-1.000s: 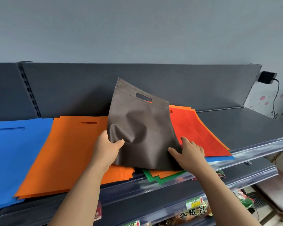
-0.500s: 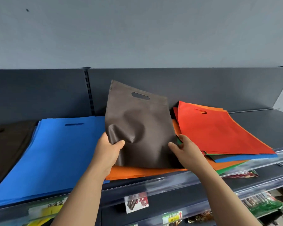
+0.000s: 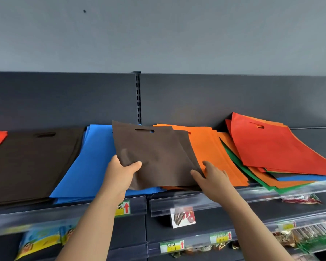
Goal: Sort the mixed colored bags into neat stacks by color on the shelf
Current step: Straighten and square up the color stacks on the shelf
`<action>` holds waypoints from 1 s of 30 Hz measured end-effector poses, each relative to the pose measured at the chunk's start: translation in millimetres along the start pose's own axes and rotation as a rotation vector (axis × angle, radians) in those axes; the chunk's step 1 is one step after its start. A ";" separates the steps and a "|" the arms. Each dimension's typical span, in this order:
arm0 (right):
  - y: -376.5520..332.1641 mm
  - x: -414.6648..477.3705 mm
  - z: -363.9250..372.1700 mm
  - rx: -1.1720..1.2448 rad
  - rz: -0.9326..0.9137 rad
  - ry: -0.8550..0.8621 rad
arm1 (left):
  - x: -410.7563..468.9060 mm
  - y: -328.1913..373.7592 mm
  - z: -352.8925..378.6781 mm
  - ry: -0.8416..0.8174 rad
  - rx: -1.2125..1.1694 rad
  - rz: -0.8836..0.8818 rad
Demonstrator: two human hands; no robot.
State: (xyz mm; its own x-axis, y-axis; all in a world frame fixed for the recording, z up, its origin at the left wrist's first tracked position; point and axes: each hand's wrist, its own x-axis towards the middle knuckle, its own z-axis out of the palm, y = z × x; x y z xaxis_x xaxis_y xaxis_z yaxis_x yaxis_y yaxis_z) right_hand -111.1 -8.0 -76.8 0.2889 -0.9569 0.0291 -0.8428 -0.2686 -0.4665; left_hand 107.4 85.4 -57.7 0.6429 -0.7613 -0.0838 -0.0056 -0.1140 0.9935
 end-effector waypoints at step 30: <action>-243.4 -43.9 100.4 0.434 -0.253 0.296 | 27.3 -2.6 -272.1 0.137 0.176 0.201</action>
State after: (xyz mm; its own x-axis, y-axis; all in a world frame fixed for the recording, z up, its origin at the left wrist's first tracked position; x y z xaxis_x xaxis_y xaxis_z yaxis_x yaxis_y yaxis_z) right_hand 126.9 110.4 -53.3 0.2656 -0.8756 0.4034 -0.4827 -0.4830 -0.7306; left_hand 333.4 238.5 -41.5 0.7130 -0.6879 0.1359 -0.2679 -0.0881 0.9594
